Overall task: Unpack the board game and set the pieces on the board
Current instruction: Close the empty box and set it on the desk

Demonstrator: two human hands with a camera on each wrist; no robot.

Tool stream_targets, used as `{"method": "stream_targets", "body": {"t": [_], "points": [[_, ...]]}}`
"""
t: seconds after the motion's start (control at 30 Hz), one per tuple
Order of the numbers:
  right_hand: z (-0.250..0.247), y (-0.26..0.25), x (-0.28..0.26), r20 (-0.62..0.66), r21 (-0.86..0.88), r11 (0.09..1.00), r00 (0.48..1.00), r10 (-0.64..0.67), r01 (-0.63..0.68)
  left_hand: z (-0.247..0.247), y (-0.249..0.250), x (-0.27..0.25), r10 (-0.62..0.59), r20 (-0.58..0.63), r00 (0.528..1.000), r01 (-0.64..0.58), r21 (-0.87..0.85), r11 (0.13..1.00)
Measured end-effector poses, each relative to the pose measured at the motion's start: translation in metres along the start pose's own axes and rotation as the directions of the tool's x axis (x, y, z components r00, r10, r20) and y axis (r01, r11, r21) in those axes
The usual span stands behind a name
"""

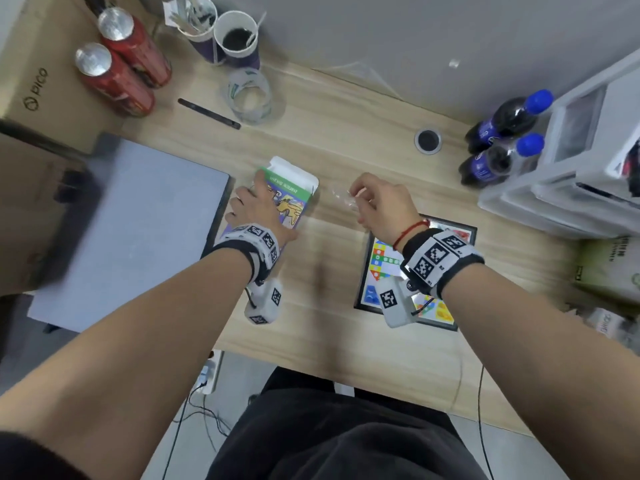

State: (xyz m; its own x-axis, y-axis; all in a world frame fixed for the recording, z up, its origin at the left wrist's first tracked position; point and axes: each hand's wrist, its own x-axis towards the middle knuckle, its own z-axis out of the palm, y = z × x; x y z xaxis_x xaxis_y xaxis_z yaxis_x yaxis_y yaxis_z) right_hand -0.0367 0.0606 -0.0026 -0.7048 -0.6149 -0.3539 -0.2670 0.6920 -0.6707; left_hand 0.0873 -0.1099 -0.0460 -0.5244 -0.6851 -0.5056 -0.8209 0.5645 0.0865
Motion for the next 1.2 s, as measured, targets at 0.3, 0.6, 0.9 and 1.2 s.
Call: {"method": "stream_targets", "body": {"t": [0.3,0.6,0.9,1.2], "points": [[-0.043,-0.057,-0.002,-0.163,0.120,0.990,0.985,-0.049,0.069,-0.056,0.040,-0.044,0.409,-0.079,0.909,-0.411,-0.007,0.912],[-0.117,-0.088,-0.040,0.087,-0.439,0.859,0.964,-0.253,0.265,-0.096,0.067,-0.099,0.508,-0.308,0.804,-0.556,-0.088,0.827],[-0.184,-0.085,-0.098,-0.281,-0.068,0.943,0.901,-0.331,0.325,-0.130,0.107,-0.155,0.479,-0.351,0.805,-0.574,-0.251,0.780],[-0.207,-0.065,-0.129,-0.319,0.018,0.969,0.920,-0.229,0.247,-0.139,0.132,-0.184,0.580,-0.433,0.690,-0.714,-0.271,0.646]]}}
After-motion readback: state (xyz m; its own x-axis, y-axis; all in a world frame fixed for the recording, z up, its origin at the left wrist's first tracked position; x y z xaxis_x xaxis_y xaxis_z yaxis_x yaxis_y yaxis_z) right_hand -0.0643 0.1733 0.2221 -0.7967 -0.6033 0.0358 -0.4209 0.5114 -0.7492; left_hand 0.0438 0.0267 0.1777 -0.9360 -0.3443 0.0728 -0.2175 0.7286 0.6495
